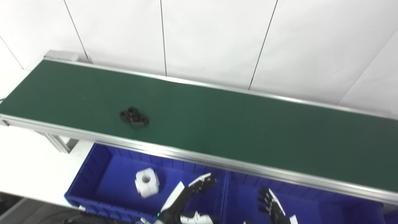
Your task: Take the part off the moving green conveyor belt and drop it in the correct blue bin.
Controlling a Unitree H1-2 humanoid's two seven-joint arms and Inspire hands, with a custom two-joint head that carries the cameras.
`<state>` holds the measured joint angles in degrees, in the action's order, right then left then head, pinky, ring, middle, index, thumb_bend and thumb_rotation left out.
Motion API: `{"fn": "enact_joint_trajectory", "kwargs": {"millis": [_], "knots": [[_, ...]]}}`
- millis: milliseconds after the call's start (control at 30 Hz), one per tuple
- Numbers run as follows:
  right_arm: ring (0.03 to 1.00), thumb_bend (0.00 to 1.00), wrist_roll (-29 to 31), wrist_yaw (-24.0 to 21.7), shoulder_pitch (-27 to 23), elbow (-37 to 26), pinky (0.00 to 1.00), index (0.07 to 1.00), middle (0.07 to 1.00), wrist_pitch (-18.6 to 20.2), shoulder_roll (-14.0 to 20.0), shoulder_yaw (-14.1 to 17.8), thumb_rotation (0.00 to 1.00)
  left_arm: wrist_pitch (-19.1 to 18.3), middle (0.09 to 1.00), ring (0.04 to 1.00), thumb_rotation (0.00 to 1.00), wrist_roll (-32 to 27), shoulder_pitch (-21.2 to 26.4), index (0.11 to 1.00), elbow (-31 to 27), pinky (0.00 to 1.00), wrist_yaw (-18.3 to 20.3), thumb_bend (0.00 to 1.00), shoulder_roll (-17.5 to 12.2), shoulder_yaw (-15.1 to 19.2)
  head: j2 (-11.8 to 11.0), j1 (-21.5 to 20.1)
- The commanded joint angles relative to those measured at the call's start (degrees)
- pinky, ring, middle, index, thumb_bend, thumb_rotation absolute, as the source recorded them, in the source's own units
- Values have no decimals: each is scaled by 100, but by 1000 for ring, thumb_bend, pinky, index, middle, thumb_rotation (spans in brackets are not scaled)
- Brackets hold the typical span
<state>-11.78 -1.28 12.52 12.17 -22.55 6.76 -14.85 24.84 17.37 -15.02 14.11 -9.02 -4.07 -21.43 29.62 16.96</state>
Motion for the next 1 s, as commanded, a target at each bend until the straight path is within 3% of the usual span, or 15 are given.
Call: {"fn": "enact_joint_trajectory", "kwargs": {"millis": [0, 333, 800, 967], "knots": [[841, 737, 46, 1, -96, -8, 745, 913, 877, -391, -37, 15, 406, 208, 832, 794, 543, 15, 91, 861, -24, 719, -224, 789, -47, -81, 3, 5], [814, 754, -192, 240, -186, 249, 714, 897, 856, -435, -24, -64, 407, 209, 823, 783, 519, -125, 216, 852, 220, 704, -469, 806, -188, -333, -435, -112], [804, 775, -184, 295, -247, 341, 688, 895, 848, -435, 3, -118, 401, 209, 822, 778, 528, -140, 355, 850, 340, 694, -763, 822, -326, -618, -472, -196], [831, 775, 270, 170, -219, 199, 751, 893, 862, -434, 14, -111, 357, 208, 804, 760, 509, -195, 353, 849, 362, 673, -789, 821, -279, -624, -454, -181]]}}
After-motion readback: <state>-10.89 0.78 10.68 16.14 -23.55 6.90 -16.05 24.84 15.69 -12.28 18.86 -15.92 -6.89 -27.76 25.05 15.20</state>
